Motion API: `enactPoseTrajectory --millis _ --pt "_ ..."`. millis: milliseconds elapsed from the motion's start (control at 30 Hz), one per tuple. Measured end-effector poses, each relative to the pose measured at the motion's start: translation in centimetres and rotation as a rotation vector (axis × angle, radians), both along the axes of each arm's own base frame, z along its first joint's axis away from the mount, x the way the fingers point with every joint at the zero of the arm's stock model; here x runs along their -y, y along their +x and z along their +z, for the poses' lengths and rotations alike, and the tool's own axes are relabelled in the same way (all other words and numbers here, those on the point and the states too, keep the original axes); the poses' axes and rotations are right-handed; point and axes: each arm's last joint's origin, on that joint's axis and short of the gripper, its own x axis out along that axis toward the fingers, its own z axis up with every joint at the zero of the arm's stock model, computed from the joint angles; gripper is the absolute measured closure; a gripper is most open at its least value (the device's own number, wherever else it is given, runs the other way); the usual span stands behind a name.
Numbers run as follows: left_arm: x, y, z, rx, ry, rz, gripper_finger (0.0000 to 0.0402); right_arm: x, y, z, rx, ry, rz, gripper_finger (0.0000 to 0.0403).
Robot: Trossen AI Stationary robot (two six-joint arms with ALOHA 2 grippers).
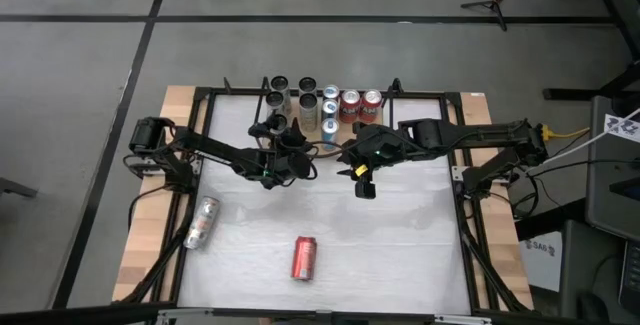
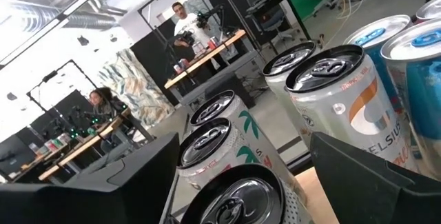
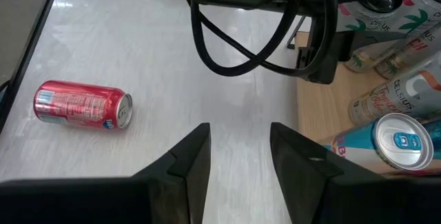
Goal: Place canned beverage on shelf
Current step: Put the white pink soda can on the shelf aligned with the other white pink soda cans
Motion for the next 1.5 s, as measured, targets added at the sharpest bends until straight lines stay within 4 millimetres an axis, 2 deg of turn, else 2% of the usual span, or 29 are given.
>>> enactPoseTrajectory --millis 400,767,967,1500 --pt "0.0 0.4 0.7 -0.093 0.004 0.000 0.0082 0.0 0.0 0.0 0.000 0.000 0.000 0.0256" --pt "0.9 0.7 2.3 0.019 -0.011 -0.048 0.0082 0.0 0.0 0.0 -0.001 0.000 0.000 0.0256" --pt "2.8 0.8 2.3 0.022 -0.026 -0.140 0.0082 0.0 0.0 0.0 -0.001 0.000 0.000 0.0256" --pt "10.1 -0.3 2.4 0.119 -0.054 -0.370 0.0082 0.0 0.0 0.0 -0.001 0.000 0.000 0.0256"
